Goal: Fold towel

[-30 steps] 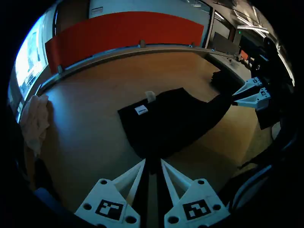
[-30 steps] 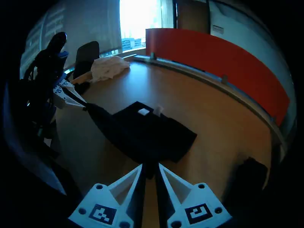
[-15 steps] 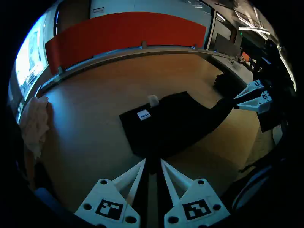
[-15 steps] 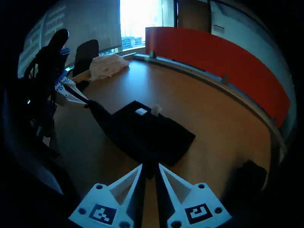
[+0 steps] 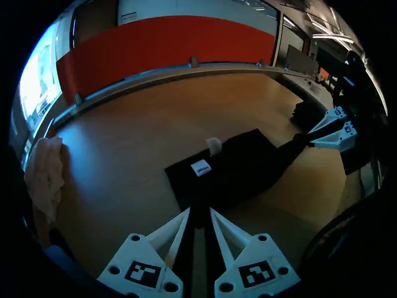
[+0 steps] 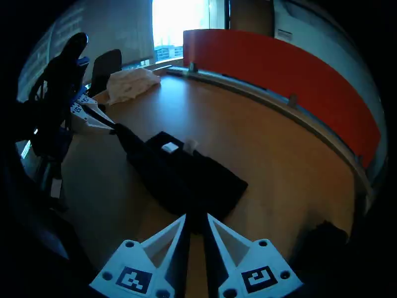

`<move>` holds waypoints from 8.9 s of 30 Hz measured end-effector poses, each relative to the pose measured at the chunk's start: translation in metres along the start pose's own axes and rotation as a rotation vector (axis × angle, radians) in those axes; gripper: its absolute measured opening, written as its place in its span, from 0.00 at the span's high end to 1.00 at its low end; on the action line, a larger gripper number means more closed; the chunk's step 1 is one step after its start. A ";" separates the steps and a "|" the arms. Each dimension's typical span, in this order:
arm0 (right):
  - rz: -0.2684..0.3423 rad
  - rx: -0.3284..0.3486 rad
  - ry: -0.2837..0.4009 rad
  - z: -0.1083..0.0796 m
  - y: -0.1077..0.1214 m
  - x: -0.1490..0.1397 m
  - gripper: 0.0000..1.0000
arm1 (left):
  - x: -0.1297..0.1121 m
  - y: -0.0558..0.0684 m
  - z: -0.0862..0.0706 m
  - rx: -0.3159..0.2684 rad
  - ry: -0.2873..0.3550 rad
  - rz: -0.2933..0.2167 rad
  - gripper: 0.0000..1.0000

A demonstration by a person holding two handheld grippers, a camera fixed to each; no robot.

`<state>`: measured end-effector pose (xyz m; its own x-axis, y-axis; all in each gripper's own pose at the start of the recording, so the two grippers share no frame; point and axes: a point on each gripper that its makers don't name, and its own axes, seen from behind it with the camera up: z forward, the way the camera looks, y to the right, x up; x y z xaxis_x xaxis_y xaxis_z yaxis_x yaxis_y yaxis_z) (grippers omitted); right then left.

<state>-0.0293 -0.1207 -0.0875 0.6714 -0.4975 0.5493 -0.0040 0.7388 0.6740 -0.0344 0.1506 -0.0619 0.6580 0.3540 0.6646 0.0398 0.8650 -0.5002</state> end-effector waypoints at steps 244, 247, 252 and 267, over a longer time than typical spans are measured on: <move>-0.077 -0.012 -0.013 -0.014 0.045 0.008 0.96 | -0.147 -0.027 -0.073 0.274 -0.093 -0.253 0.10; -0.076 -0.008 -0.007 -0.014 0.045 0.012 0.96 | -0.148 -0.025 -0.073 0.272 -0.096 -0.254 0.10; -0.093 0.008 0.004 -0.009 0.038 0.023 0.96 | -0.147 -0.023 -0.073 0.267 -0.097 -0.256 0.10; -0.197 0.120 0.037 0.028 -0.012 0.070 0.96 | -0.149 -0.014 -0.079 0.255 -0.093 -0.281 0.10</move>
<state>-0.0032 -0.1766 -0.0434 0.6948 -0.6078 0.3846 0.0429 0.5688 0.8214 -0.0735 0.0584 -0.1975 0.5767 0.1115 0.8093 0.0127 0.9893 -0.1454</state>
